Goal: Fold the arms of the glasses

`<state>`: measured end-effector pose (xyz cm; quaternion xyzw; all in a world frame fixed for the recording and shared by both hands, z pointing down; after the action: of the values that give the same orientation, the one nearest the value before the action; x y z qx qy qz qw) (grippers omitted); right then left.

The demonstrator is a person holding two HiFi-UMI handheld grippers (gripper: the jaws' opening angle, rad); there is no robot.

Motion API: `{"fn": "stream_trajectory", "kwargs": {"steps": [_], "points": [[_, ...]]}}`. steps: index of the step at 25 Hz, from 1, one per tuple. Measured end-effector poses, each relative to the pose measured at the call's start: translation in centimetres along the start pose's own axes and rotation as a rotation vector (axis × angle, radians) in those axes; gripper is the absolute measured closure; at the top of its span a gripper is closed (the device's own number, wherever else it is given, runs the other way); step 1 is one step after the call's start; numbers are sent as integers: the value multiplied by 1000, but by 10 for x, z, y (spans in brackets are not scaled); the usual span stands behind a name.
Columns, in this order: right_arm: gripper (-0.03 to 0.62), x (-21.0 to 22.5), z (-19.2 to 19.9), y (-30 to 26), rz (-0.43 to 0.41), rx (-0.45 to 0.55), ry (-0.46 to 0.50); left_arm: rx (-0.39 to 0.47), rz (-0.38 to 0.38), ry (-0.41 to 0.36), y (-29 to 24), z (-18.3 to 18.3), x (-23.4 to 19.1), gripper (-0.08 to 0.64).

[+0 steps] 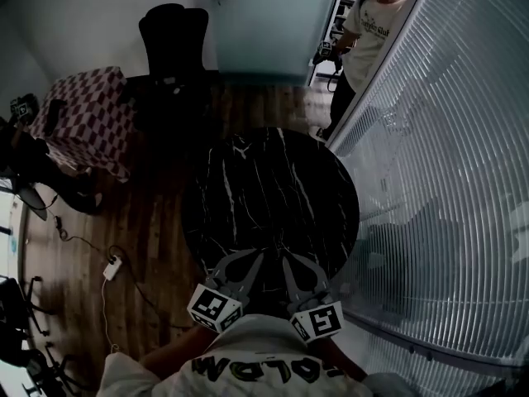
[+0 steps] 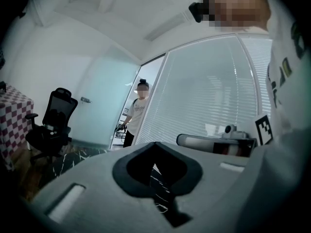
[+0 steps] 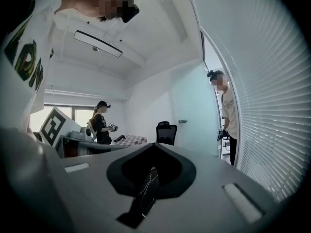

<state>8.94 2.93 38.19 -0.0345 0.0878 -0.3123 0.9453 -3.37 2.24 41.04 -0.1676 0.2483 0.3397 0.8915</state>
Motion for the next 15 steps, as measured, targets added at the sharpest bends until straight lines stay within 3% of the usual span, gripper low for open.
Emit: {"fn": "stream_trajectory", "kwargs": {"steps": [9,12,15], "points": [[591,10,47,-2,-27,-105,-37,-60,-57,47,-10,35,-25,560],[591,17,83,-6,-30,-175,-58,-115,-103,146,-11,65,-52,560],[561,30,126,-16,-33,-271,-80,-192,-152,149,-13,100,-79,503]]}}
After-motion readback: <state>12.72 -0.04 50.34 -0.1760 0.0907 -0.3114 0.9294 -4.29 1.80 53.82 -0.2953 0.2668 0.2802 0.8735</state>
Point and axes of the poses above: the fingertips, and each gripper's own axes: y backward along the fingers, x to its right, z out of its underside, the point moved 6 cm from there along y, backward along the fingers, and after that the axes turned 15 degrees about y, right-handed, at the moved point
